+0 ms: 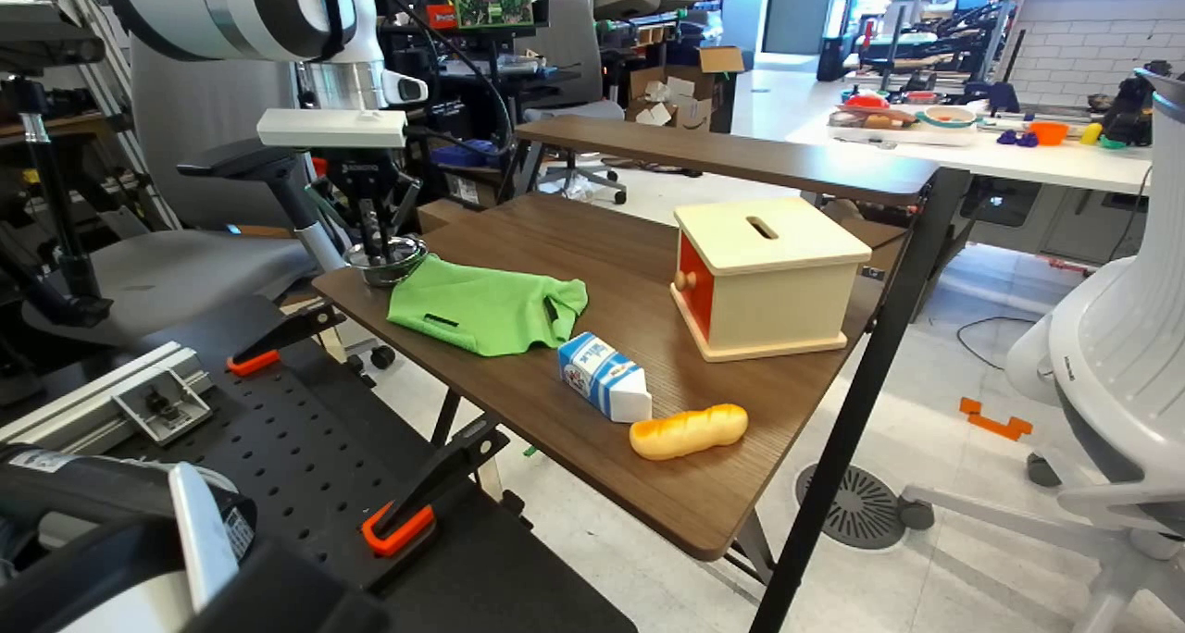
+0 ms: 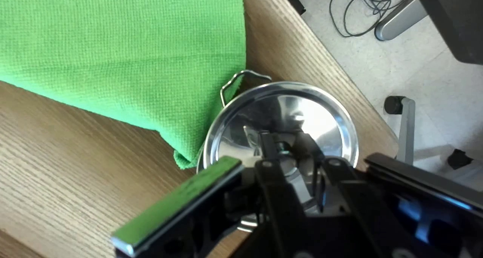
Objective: Put the lid on the pot
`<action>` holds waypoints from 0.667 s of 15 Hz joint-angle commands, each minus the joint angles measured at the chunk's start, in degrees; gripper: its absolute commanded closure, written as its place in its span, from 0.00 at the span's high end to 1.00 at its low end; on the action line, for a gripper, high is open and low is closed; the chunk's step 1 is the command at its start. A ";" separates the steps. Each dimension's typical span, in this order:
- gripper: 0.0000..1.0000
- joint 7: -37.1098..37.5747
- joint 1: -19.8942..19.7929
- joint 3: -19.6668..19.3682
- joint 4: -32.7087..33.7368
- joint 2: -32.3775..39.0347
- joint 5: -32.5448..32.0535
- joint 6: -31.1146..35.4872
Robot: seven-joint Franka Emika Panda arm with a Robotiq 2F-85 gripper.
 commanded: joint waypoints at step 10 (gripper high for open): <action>0.05 0.11 -0.26 1.40 6.79 5.26 -0.14 0.23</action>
